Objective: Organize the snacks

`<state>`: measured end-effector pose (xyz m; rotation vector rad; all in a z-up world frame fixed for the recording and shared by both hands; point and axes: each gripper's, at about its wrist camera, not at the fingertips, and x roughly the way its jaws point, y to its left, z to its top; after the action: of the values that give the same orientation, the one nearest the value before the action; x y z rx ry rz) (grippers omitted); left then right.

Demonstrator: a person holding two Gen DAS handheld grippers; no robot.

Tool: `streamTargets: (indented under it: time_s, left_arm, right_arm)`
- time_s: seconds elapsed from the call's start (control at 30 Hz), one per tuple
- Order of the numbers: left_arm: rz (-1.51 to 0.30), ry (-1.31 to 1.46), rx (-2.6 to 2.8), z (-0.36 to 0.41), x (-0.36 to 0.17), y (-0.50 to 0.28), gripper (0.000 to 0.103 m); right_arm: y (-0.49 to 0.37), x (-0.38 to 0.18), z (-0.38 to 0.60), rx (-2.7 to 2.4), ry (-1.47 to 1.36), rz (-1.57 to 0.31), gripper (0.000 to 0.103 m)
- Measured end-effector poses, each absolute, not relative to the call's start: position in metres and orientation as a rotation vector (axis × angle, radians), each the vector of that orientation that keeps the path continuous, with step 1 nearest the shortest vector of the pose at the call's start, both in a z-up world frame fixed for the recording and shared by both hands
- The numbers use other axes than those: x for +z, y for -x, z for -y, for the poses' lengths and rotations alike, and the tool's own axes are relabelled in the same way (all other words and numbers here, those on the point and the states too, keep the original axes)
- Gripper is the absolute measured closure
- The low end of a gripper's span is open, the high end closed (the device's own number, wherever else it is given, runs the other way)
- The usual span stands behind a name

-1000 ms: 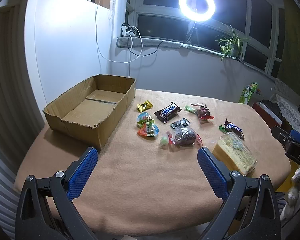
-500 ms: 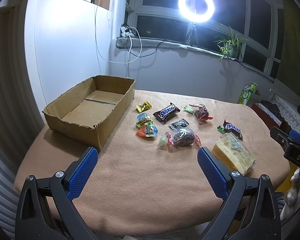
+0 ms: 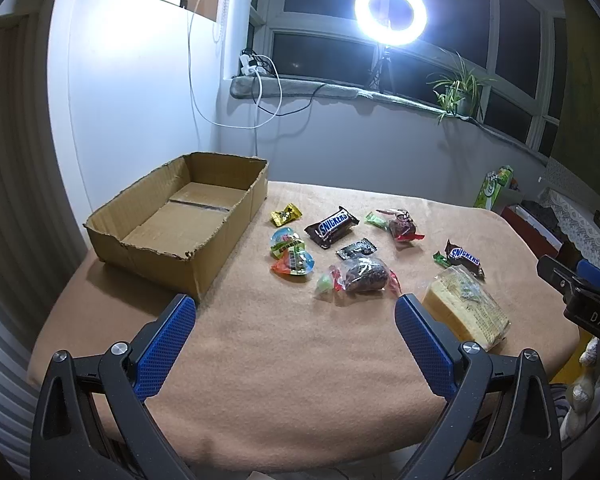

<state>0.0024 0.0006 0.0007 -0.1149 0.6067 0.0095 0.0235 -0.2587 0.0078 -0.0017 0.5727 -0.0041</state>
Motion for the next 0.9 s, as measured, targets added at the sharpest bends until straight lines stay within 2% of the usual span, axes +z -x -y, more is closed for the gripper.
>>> streamTargets:
  time_s: [0.9]
  left_arm:
    - [-0.605,0.111,0.001,0.0019,-0.0012,-0.0029,0.003]
  right_arm:
    - [-0.0241,0.0041,0.2598,-0.001,0.014,-0.577,0.000]
